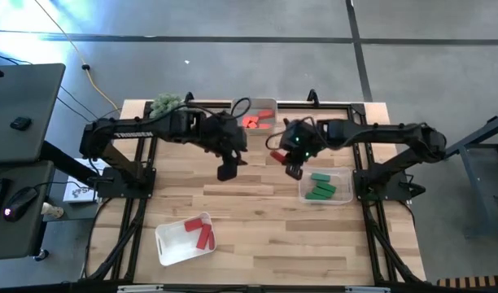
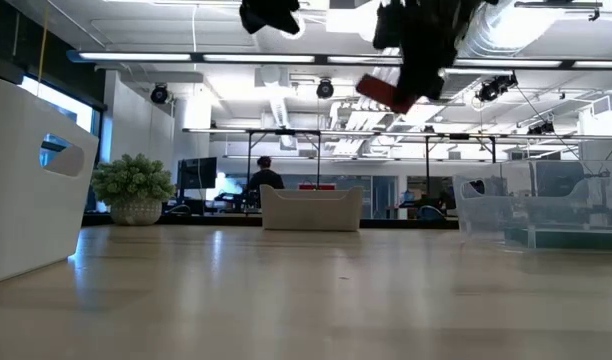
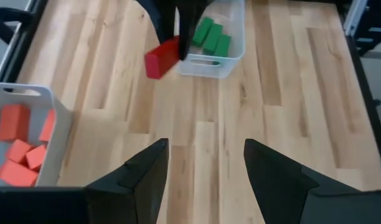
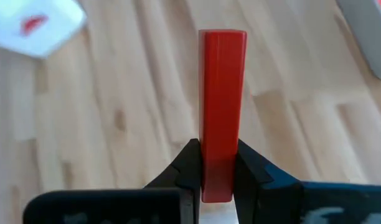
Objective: Sort & place blocks by color
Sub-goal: Put the red wooden block into the white bin
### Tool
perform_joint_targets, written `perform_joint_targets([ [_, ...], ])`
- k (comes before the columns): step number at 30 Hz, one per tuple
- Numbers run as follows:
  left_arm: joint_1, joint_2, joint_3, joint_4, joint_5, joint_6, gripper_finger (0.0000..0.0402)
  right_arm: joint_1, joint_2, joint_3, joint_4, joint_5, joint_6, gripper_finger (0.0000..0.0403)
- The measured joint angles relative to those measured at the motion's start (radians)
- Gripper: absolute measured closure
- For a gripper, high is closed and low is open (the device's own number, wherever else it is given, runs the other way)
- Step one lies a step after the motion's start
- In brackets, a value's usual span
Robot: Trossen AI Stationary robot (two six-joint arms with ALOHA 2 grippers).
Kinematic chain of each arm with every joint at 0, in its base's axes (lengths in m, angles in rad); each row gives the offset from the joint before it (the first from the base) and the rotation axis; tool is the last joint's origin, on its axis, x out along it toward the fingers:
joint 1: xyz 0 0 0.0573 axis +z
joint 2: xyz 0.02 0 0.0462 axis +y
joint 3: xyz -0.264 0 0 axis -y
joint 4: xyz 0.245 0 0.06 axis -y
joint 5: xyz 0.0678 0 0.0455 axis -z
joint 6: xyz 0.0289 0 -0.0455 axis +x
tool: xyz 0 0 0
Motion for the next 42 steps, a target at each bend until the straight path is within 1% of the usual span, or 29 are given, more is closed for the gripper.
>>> perform_joint_targets([
  [6,-0.058,0.000,0.000,0.002,-0.013,-0.016,0.0202,0.128,-0.003,0.000,0.124,0.038,0.093,0.0368],
  [8,-0.075,0.000,0.000,0.007,-0.013,-0.016,0.0202,0.162,-0.003,0.000,0.169,0.071,0.128,0.0368],
  [12,-0.107,0.000,0.000,0.044,-0.014,-0.041,0.0202,0.214,-0.003,0.000,0.252,0.136,0.181,0.0368],
  [16,-0.129,0.000,0.000,0.084,-0.017,-0.083,0.0202,0.251,-0.003,0.000,0.340,0.171,0.202,0.0368],
  [21,-0.138,0.000,0.000,0.102,-0.049,-0.145,0.0202,0.274,-0.003,0.000,0.404,0.171,0.203,0.0368],
  [26,-0.138,0.000,0.000,0.128,-0.093,-0.181,0.0202,0.287,-0.003,0.000,0.413,0.171,0.202,0.0368],
  [31,-0.137,0.000,0.000,0.153,-0.093,-0.199,0.0202,0.287,-0.003,0.000,0.419,0.171,0.183,0.0368],
  [38,-0.136,0.000,0.000,0.168,-0.093,-0.227,0.0202,0.285,-0.003,0.000,0.528,0.171,0.113,0.0368],
  [42,-0.136,0.000,0.000,0.181,-0.093,-0.227,0.0202,0.285,-0.003,0.000,0.546,0.171,0.098,0.0368],
])
